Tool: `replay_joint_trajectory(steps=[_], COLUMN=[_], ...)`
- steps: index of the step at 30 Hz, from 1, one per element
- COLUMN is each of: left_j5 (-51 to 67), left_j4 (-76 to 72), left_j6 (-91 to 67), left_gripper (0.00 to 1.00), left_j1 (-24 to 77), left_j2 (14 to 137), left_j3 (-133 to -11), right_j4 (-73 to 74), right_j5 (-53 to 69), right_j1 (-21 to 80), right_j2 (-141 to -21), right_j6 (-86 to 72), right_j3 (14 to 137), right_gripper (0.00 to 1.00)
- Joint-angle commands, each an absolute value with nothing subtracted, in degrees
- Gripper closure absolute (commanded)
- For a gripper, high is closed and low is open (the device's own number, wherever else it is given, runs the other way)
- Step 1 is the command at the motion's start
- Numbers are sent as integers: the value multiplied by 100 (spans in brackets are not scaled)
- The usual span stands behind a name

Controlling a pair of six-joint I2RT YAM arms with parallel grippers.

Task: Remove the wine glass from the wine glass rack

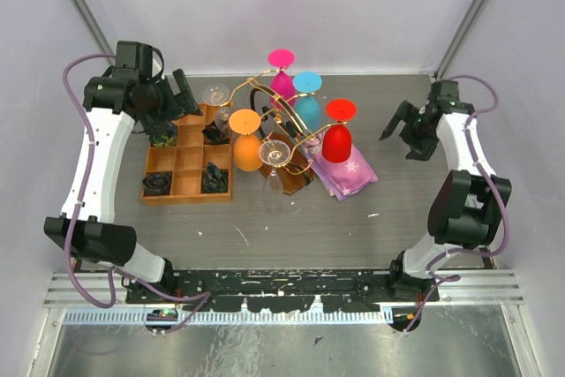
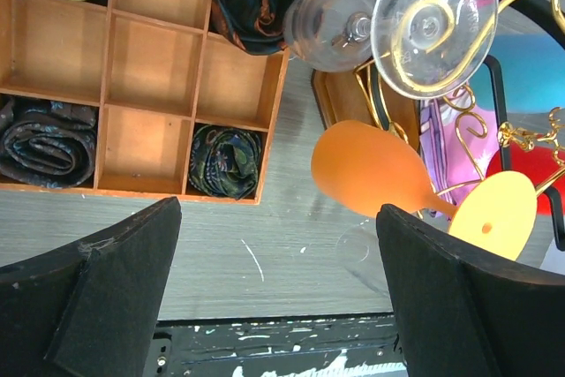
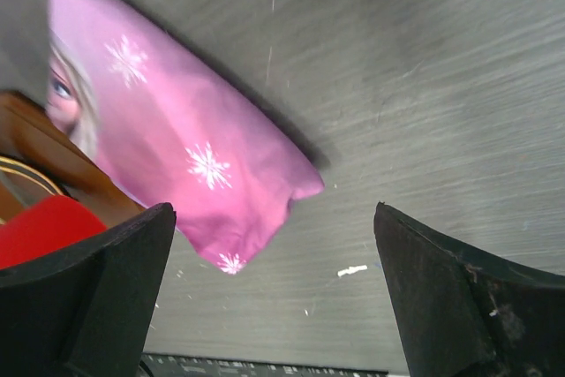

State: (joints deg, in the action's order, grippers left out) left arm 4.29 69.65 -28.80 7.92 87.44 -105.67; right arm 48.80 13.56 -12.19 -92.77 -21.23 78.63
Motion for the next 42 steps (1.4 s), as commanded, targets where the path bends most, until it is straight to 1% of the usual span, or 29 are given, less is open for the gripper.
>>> replay_joint_trajectory(steps=[1, 4, 9, 13, 19, 25, 27, 32, 38, 42], left_j5=[591, 597, 554, 563, 595, 598, 598, 633, 518, 502], left_j4=[6670, 6641, 6617, 6579, 6596, 6598, 6598, 6609, 6736, 6814], left_j6=[-2929, -2917, -2872, -2907, -2960, -2962, -2967, -2969, -2881, -2840], left_gripper=[1, 1, 1, 1, 1, 1, 1, 1, 1, 1], left_j1=[769, 771, 769, 772, 769, 772, 773, 773, 765, 765], left_j2=[8473, 8435, 8204, 8041, 8024, 8036, 8029, 8032, 8005, 8000], left_j3=[-10260, -10033, -9551, -9213, -9175, -9145, -9117, -9103, -9211, -9301], right_j4=[5035, 4945, 4734, 4544, 4528, 4851, 5069, 5592, 5613, 5594], right_j5=[1164, 944, 979, 1390, 1985, 2027, 1654, 175, -764, -1057], right_j1=[-677, -298, -13, 119, 223, 349, 520, 860, 823, 485], right_j2=[-9409, -9672, -10155, -10393, -10695, -10879, -10998, -11508, -11829, -11967], right_j6=[-1743, -1784, -1863, -1983, -2108, -2297, -2254, -2145, -2092, -2101], right_j3=[7808, 7757, 7721, 7665, 7853, 8302, 8521, 8918, 8753, 8661], right_gripper=[0, 0, 0, 0, 0, 0, 0, 0, 0, 0])
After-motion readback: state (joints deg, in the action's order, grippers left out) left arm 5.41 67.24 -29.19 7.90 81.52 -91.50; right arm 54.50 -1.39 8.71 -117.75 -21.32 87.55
